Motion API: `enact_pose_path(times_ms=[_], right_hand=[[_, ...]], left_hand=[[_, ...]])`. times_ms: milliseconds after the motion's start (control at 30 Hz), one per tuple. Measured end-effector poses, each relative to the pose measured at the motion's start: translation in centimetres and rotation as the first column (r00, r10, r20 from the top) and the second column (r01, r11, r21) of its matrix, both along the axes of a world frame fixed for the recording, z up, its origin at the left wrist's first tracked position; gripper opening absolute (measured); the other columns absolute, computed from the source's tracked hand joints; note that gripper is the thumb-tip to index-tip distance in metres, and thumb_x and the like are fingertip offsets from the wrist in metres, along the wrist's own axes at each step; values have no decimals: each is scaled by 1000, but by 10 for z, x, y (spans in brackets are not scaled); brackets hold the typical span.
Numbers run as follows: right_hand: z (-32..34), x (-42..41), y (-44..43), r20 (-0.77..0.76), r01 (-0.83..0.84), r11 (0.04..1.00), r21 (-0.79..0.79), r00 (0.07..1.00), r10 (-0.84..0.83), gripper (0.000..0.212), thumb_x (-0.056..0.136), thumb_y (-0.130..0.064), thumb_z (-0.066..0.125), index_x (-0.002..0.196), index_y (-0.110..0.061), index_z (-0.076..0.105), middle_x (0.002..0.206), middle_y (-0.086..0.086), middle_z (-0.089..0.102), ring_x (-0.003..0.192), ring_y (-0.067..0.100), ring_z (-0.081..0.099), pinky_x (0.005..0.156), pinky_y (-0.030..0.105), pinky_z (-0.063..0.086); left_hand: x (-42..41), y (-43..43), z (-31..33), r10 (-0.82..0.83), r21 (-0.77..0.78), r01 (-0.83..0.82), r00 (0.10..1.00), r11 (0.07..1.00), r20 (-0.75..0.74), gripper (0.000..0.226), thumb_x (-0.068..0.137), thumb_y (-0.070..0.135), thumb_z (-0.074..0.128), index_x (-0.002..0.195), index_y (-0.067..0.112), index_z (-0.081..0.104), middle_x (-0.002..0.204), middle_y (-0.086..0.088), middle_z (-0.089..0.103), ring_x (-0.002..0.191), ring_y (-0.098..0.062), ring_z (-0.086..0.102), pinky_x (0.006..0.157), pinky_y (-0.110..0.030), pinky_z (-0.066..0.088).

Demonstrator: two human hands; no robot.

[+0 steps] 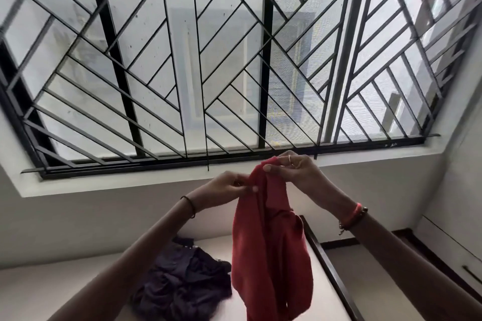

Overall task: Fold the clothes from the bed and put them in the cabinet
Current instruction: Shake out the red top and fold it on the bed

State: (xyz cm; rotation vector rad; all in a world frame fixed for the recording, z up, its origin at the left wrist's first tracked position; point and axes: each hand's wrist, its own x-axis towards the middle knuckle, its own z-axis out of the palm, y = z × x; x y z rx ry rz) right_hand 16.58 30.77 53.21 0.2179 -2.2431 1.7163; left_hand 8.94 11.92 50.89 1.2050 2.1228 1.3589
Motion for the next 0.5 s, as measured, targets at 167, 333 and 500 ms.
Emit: enact_pose_path(times_ms=[167, 333, 500], right_hand=[[6, 0, 1, -59, -48, 999, -12, 997, 47, 21, 80, 0, 69, 91, -17, 72, 88, -2, 59, 84, 5, 60, 81, 23, 49], [8, -3, -2, -165, 58, 996, -66, 984, -68, 25, 76, 2, 71, 101, -5, 71, 92, 16, 61, 85, 18, 60, 75, 27, 49], [9, -5, -6, -174, 46, 993, -113, 982, -66, 23, 76, 1, 73, 99, -4, 72, 93, 14, 62, 82, 17, 62, 74, 29, 52]], left_hand=[[-8, 3, 22, 42, -40, -47, 992, 998, -116, 17, 90, 9, 58, 105, 7, 66, 87, 11, 65, 86, 0, 52, 86, -26, 45], [0, 14, 34, 51, 12, -51, 997, 999, -51, 36, 88, 30, 64, 107, -1, 63, 98, -10, 66, 93, -11, 55, 89, -36, 46], [-6, 15, 44, 49, 25, -49, 998, 998, -27, 32, 87, 13, 67, 111, -7, 63, 100, -3, 61, 95, -7, 52, 97, -35, 44]])
